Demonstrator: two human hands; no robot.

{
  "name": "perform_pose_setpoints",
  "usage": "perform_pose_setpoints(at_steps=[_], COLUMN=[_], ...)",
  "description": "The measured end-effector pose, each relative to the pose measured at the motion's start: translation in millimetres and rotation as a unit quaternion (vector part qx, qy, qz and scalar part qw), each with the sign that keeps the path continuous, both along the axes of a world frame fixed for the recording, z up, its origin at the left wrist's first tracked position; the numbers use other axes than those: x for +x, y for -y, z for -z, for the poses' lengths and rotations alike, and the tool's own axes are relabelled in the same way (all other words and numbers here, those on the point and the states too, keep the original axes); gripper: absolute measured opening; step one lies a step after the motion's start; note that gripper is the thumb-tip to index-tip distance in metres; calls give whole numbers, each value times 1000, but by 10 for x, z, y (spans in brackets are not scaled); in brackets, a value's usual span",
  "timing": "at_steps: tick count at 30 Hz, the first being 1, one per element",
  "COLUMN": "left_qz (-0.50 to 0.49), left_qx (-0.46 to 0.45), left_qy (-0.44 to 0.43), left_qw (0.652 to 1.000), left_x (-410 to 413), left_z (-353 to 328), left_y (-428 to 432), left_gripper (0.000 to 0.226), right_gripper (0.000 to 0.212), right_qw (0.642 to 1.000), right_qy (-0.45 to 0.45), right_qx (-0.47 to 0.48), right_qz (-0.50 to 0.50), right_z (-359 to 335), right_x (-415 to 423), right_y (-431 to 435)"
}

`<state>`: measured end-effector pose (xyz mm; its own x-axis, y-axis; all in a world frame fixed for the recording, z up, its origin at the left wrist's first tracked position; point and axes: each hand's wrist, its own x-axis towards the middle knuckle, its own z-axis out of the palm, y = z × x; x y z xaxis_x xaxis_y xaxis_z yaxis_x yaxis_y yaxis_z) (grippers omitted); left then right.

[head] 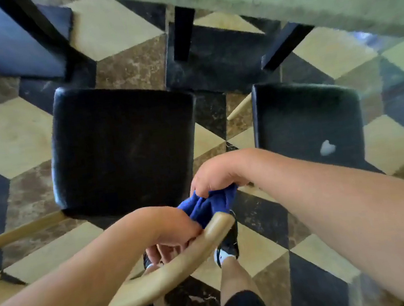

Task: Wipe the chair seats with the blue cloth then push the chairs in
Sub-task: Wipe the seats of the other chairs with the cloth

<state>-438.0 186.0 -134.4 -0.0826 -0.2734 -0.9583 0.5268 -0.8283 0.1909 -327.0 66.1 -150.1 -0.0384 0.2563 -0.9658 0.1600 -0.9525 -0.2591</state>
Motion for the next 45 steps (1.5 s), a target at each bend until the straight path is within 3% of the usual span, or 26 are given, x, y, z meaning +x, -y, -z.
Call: perform_pose_setpoints(at_steps=[3, 5, 8, 11, 16, 20, 23, 30, 35, 40, 45], left_qz=[208, 147, -59, -79, -138, -2, 103, 141, 59, 10, 15], left_qx=[61, 101, 122, 116, 122, 164, 143, 120, 123, 95, 85], left_qy=[189, 285, 334, 348, 402, 391, 441, 611, 581, 626, 646], left_qw=[958, 942, 933, 927, 897, 906, 880, 770, 802, 774, 758], left_x=[201, 379, 636, 758, 1125, 1335, 1425, 1742, 1861, 1788, 1773], left_z=[-178, -205, -157, -109, 224, 655, 1042, 1962, 2625, 3013, 3067], left_y=[282, 484, 904, 1592, 2281, 2281, 2353, 2322, 2389, 2346, 2354], left_gripper=[37, 37, 37, 57, 72, 90, 100, 98, 103, 104, 101], right_gripper=[34, 32, 31, 30, 43, 32, 34, 38, 43, 43, 33], right_qw=[978, 938, 867, 830, 812, 811, 810, 772, 770, 826, 826], right_qy=[169, 273, 361, 409, 417, 375, 339, 392, 481, 488, 497], right_qx=[49, 55, 45, 45, 66, 97, 127, 230, 283, 267, 246], right_qz=[113, 208, 342, 376, 403, 439, 462, 445, 310, 91, 103], right_z=[-505, -778, -1014, -1051, -692, -217, 139, 830, 1382, 2040, 2259], right_x=[296, 435, 554, 728, 1095, 1271, 1416, 1854, 2289, 2595, 2216], right_y=[678, 1280, 2207, 3033, 3968, 4278, 4239, 3526, 2872, 2360, 2566])
